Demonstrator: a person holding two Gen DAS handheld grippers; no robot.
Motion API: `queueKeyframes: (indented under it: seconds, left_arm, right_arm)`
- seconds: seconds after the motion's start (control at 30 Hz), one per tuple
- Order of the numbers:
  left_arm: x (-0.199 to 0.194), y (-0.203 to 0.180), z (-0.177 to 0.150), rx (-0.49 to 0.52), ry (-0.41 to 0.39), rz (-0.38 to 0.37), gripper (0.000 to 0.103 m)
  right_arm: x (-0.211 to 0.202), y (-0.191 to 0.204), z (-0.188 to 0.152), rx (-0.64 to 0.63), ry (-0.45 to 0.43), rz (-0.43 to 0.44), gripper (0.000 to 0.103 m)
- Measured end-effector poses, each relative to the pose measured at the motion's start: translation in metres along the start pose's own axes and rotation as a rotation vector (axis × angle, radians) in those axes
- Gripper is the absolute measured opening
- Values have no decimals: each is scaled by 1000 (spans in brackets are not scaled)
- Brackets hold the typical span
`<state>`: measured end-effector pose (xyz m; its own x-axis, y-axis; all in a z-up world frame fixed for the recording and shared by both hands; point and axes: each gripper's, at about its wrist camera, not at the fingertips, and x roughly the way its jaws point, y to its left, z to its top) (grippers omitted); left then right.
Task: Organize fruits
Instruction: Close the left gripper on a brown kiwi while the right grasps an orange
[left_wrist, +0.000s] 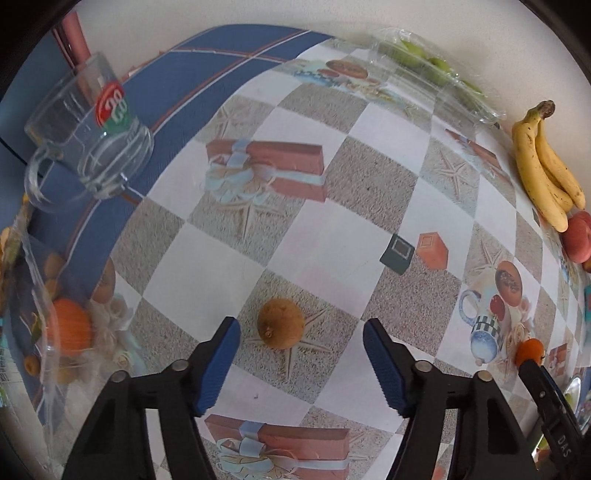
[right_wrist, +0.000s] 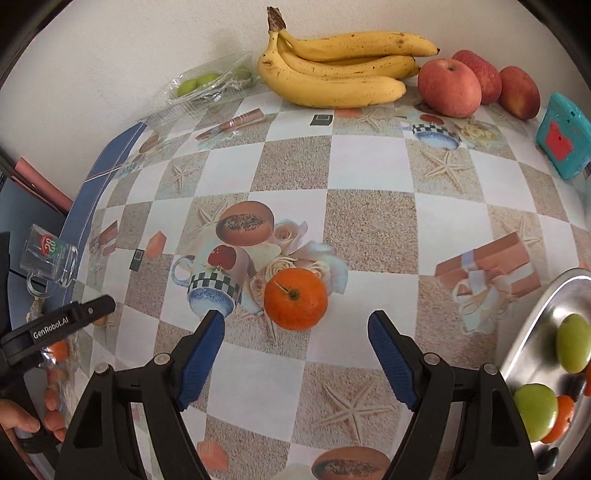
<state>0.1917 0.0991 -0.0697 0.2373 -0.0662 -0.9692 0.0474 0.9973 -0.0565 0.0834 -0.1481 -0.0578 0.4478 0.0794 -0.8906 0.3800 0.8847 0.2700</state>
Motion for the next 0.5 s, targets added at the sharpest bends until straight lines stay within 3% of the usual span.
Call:
queueKeyframes:
  seconds: [0.1, 0.23, 0.37, 0.5]
  left_arm:
    - [4, 0, 1, 3, -4, 6, 57]
    - [3, 4, 3, -18, -16, 6, 28]
    - [4, 10, 4, -38, -21, -2, 27]
    - [3, 12, 4, -43, -33, -8, 27]
  right_arm:
    - [7, -1, 3, 17, -15, 8, 70]
    - [10, 2, 5, 0, -37, -4, 60]
    - [11, 0, 7, 0, -48, -7, 44]
    - [9, -3, 7, 16, -49, 22, 38]
